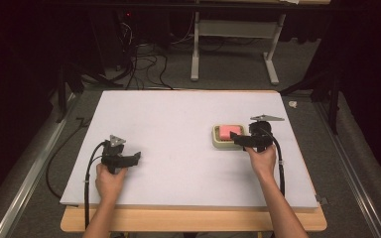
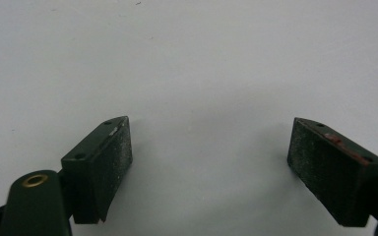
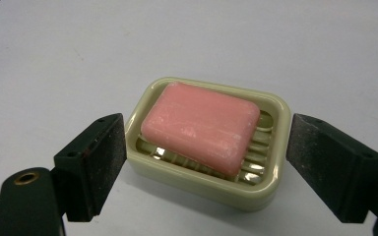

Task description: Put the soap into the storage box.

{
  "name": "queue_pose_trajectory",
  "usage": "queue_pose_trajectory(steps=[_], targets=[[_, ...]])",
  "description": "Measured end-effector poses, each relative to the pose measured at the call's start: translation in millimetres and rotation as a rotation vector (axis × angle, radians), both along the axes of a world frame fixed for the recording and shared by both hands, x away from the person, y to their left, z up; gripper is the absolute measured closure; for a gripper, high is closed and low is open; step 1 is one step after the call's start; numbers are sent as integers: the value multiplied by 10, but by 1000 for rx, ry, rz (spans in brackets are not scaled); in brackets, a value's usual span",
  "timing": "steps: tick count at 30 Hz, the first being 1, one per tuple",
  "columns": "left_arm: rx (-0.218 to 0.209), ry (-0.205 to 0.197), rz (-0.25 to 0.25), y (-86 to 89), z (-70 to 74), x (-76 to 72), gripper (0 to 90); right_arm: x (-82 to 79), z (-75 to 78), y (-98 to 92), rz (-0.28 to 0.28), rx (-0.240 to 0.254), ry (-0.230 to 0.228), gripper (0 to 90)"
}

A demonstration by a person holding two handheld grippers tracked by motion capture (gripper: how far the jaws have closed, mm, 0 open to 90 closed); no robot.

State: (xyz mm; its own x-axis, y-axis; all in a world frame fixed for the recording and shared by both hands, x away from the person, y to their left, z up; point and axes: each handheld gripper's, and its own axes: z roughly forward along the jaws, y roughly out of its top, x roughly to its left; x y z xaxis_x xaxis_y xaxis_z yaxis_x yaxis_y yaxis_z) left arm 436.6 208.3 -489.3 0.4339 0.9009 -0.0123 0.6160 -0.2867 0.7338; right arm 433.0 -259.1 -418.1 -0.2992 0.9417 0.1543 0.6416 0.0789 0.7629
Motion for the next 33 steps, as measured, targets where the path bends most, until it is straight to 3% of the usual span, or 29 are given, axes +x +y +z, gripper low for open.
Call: queue_pose_trajectory(steps=[33], targets=[[1, 0, -1, 0, 0, 0, 175, -440, 20, -287, -8, 8, -60, 182]])
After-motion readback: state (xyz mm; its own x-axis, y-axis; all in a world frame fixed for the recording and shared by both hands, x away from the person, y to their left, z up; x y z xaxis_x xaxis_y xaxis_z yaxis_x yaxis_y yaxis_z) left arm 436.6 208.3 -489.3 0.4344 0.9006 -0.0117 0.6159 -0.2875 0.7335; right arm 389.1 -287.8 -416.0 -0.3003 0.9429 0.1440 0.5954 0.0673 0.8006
